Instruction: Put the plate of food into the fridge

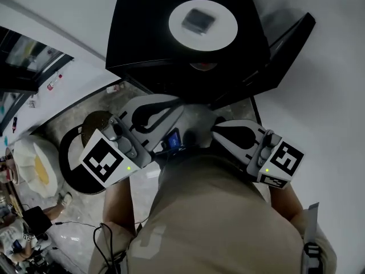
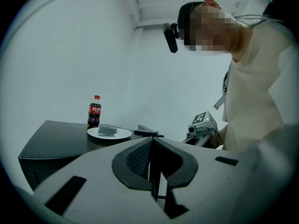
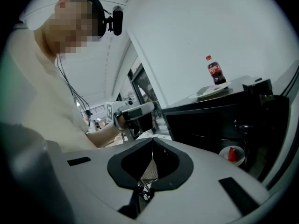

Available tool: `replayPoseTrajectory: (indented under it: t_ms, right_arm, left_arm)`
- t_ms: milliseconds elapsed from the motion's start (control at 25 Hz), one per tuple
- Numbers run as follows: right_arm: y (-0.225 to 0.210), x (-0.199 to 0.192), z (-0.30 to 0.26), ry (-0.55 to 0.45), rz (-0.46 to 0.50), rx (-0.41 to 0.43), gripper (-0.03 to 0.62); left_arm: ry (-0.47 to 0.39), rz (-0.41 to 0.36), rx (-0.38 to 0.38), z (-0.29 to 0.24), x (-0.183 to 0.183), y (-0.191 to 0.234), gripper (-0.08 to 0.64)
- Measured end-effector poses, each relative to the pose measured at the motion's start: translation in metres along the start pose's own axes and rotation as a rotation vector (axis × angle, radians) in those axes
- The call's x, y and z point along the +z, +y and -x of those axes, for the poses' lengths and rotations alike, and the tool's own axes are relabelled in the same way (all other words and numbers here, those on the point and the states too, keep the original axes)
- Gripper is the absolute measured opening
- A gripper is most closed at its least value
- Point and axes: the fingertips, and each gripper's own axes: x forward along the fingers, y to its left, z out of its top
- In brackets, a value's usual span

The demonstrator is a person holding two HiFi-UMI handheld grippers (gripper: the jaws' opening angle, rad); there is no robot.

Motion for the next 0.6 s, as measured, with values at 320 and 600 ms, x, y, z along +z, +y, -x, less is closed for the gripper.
replayPoseTrajectory:
  t_ms: [320,600]
  right_arm:
    - [-0.016,0.025,0.002,0.019,0.014,0.077,0.020]
    - [-0.023,0.038,-0.004,0.043,0.023,0.128,0.020]
  left_arm:
    - [0.007,0.019,0.059,-0.018,0.018,0.019,0.009]
    - [0.037,0.007,0.088,-0.025,0.024,0.036,0.009]
